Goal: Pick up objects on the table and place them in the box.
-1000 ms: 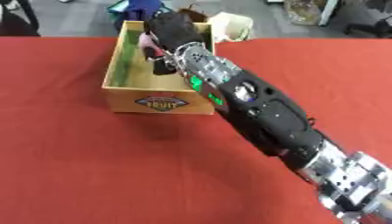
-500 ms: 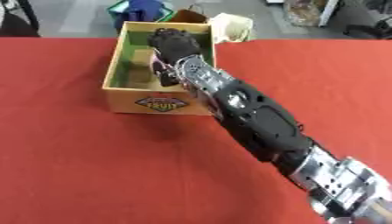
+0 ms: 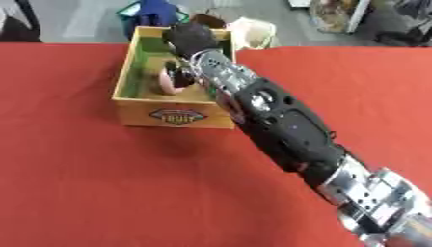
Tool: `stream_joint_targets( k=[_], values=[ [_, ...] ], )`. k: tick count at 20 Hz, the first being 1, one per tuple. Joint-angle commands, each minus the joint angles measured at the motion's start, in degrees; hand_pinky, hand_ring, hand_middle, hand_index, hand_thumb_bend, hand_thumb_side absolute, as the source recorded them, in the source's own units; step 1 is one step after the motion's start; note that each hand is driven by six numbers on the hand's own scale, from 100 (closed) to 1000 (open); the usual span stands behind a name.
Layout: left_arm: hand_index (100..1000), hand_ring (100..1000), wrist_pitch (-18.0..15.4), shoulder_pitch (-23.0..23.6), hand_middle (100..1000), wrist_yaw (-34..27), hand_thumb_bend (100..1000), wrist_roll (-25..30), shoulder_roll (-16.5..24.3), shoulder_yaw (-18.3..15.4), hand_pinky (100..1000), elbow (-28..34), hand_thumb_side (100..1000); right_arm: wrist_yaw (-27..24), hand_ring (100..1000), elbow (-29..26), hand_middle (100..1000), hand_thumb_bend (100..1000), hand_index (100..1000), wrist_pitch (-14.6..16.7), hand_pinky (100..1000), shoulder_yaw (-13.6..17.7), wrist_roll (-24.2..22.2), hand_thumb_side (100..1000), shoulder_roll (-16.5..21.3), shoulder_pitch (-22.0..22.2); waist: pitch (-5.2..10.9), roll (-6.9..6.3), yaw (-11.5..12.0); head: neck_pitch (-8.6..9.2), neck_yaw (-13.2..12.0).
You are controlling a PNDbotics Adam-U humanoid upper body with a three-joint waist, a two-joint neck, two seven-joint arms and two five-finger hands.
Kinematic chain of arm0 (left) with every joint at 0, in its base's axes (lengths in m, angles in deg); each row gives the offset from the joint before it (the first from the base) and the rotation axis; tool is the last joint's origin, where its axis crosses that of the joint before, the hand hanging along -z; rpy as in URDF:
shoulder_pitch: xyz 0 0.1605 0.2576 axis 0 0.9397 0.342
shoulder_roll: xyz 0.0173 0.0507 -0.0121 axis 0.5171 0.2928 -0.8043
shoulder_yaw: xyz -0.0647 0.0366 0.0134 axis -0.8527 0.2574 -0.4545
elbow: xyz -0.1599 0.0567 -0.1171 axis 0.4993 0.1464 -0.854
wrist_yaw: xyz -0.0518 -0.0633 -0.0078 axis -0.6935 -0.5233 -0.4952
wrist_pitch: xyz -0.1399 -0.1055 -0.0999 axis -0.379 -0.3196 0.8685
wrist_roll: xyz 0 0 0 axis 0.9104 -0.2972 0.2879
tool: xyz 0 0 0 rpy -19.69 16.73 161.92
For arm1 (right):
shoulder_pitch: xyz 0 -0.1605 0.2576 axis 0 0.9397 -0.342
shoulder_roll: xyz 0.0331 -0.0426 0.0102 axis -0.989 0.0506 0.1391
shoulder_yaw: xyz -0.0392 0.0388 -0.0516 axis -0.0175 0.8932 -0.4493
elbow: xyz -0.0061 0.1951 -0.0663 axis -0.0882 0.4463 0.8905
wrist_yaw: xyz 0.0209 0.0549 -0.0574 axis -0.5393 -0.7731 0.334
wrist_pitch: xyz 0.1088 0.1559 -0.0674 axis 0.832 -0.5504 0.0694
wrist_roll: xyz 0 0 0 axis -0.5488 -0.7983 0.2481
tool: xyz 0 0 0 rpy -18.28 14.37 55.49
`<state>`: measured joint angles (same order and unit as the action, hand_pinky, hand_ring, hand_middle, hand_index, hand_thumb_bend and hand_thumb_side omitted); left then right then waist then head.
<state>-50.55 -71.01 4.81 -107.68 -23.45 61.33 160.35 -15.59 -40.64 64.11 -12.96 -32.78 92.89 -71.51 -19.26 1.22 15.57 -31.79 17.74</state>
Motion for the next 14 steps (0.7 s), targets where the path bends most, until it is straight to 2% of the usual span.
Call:
stream_joint_targets(
  k=[1,5,8,9,11,14],
  values=[
    [564,373,0.1,-0.5,388,0.4,100,-0.1,1.2,-0.2,426,1.3,771,-2.8,752,-6.1,705,100,835,-1.6,414,1.2,-0.5,228,3.0,-1.2,1.70,-0.17,-0.2,-0.55,-0.3],
    [564,373,0.0,-0.5,388,0.6,100,-0.4,1.4,-0.4,426,1.3,770,-8.6,737,-20.4,684,100,832,-3.3,372,2.0,-2.2,213,8.7,1.5,2.23,-0.08,-0.8,-1.40,-0.5],
    [565,374,0.0,-0.6,389,0.8,100,-0.7,1.6,-0.5,425,1.3,770,-14.2,724,-34.8,669,100,828,-5.4,353,4.7,-3.1,211,14.5,5.8,2.47,0.00,-1.4,-1.74,-0.7],
    [565,374,0.0,-0.6,389,0.8,100,-0.7,1.6,-0.6,425,1.3,770,-16.1,721,-37.5,666,100,827,-5.4,349,5.9,-2.6,211,16.1,7.3,2.56,-0.02,-1.6,-1.87,-0.9],
    [565,374,-0.1,-0.7,389,0.9,100,-0.9,1.7,-0.6,425,1.3,770,-20.1,713,-39.6,657,100,823,-3.8,338,8.0,0.3,214,18.3,9.8,2.76,-0.14,-1.9,-2.13,-1.3],
    [565,374,-0.1,-0.8,389,1.0,100,-1.1,1.8,-0.7,424,1.3,770,-26.0,699,-40.1,641,100,822,0.0,321,11.2,7.1,246,20.5,13.4,2.98,-0.44,-2.4,-2.62,-1.9]
  ],
)
